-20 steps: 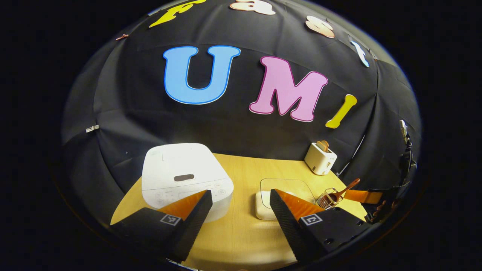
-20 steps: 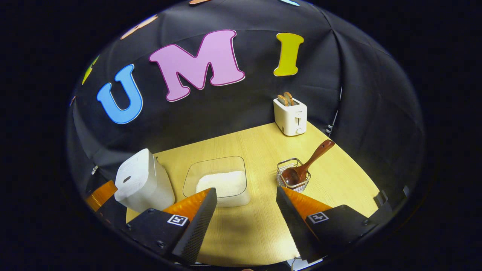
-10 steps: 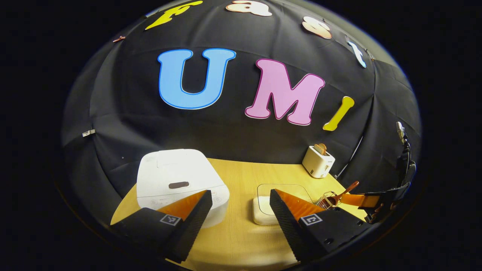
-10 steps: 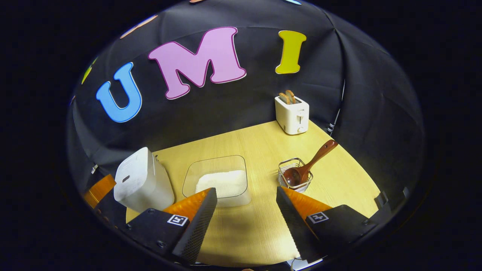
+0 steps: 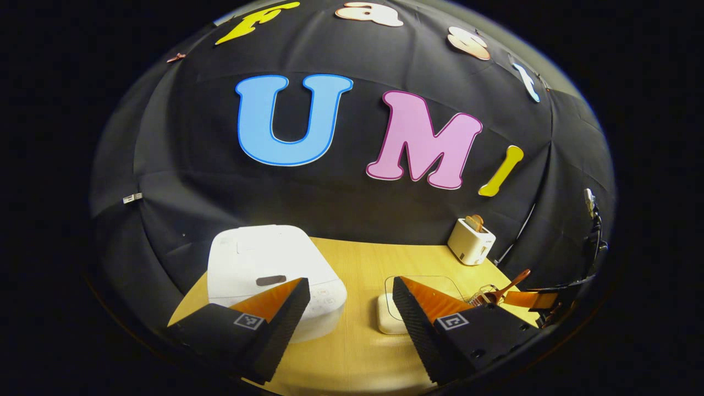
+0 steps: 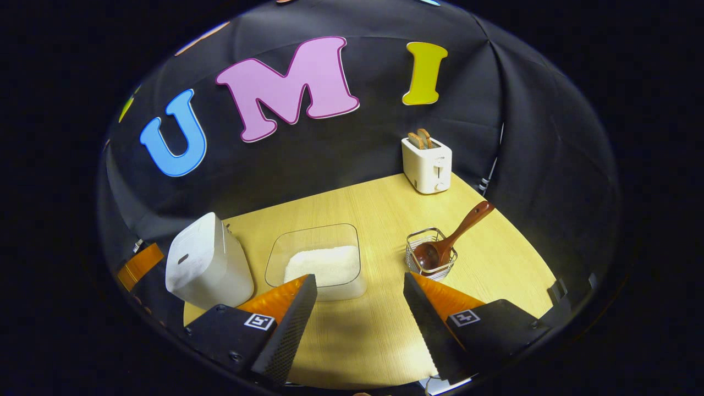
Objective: Close the left gripper, press the button to open the rice cooker; take a wooden spoon from the chopstick holder with the right hand, scoop a spoonful of rice and pour it into the rice cooker, then put the wooden spoon back into the chopstick holder.
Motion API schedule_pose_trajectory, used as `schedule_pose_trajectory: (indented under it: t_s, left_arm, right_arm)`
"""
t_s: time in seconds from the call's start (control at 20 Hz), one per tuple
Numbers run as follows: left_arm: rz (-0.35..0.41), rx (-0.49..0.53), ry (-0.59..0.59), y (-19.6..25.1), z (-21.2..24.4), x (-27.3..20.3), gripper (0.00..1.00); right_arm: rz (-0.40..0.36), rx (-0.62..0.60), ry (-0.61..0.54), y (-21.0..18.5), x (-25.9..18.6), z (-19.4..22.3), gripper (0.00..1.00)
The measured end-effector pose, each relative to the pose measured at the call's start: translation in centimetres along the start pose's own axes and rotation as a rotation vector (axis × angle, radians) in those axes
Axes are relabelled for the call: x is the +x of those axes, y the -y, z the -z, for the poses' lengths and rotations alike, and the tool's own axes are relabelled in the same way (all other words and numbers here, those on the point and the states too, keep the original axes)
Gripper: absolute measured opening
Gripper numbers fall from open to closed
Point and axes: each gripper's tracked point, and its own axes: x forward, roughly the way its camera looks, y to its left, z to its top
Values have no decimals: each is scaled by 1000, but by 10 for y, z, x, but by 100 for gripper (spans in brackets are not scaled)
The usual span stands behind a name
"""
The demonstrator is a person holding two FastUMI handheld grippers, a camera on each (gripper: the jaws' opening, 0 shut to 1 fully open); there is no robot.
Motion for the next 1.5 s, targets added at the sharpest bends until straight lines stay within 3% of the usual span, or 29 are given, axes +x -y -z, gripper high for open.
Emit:
schedule_pose_trajectory:
  t_s: [0.15, 0.25, 0.3, 0.35, 0.4, 0.55, 0.7, 0.85, 1.1, 1.5]
  left_arm:
    - [-29, -8, 19, -16, -12, 7, 95]
    - [-42, -21, 7, -29, -14, 14, 86]
    - [-49, -36, -6, -35, -14, 18, 71]
    - [-49, -54, -20, -40, -13, 22, 70]
    - [-51, -68, -31, -46, -12, 26, 61]
    - [-102, -84, -53, -72, -9, 39, 48]
    - [-188, -74, -111, -102, 2, 50, 6]
    - [-152, -88, -162, -104, 11, 66, 5]
    - [-145, -59, -226, -111, 24, 89, 5]
    - [-131, -102, -319, -113, 56, 100, 5]
  right_arm:
    - [7, 5, 2, 2, 0, -1, 99]
    - [12, 6, 4, 4, 1, -2, 99]
    - [13, 6, 4, 5, 1, -1, 99]
    - [15, 5, 3, 5, 0, -1, 99]
    - [18, 5, 5, 6, -1, -1, 99]
    - [32, 9, 11, 12, -4, -2, 99]
    - [54, 13, 18, 19, -9, 0, 99]
    - [79, 23, 20, 28, -14, 3, 99]
    - [127, 51, 20, 43, -26, 11, 99]
    - [184, 95, -1, 54, -40, 29, 99]
